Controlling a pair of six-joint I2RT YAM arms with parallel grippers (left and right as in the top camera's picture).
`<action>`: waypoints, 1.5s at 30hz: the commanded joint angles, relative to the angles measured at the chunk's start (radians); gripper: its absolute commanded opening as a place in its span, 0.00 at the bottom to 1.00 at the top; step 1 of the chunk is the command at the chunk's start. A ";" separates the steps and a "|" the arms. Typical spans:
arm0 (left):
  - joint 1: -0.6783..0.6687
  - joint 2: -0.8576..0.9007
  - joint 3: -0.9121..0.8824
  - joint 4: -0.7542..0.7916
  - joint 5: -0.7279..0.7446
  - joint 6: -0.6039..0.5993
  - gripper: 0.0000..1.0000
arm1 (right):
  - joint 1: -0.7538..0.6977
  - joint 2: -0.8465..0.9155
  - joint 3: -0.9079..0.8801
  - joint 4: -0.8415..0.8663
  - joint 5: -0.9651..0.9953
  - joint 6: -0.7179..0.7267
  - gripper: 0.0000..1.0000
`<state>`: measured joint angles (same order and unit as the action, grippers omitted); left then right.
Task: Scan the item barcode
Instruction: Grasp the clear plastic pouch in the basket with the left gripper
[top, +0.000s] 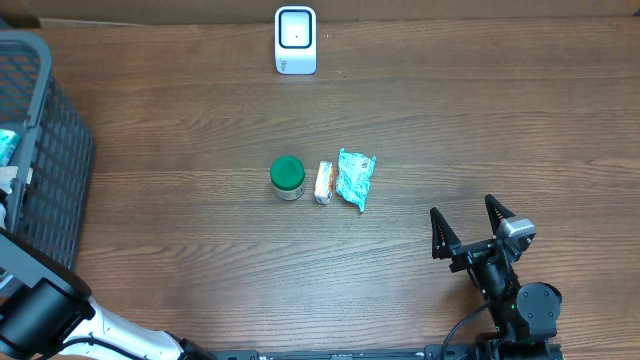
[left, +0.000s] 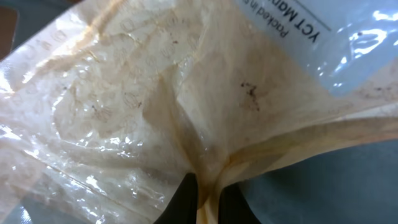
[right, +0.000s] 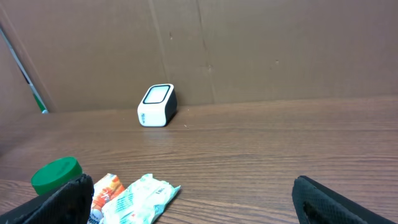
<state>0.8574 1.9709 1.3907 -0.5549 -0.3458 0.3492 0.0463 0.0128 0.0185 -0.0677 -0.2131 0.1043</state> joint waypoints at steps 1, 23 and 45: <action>-0.014 -0.043 0.049 -0.050 0.031 -0.136 0.04 | -0.002 -0.010 -0.010 0.007 -0.002 -0.001 1.00; -0.014 -0.111 0.182 -0.247 0.208 -0.322 0.58 | -0.002 -0.010 -0.010 0.007 -0.002 -0.001 1.00; -0.015 0.186 0.182 -0.147 0.337 -0.082 1.00 | -0.002 -0.010 -0.010 0.007 -0.002 -0.001 1.00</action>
<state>0.8459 2.0975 1.5707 -0.7010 -0.0498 0.2333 0.0463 0.0128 0.0185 -0.0677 -0.2134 0.1043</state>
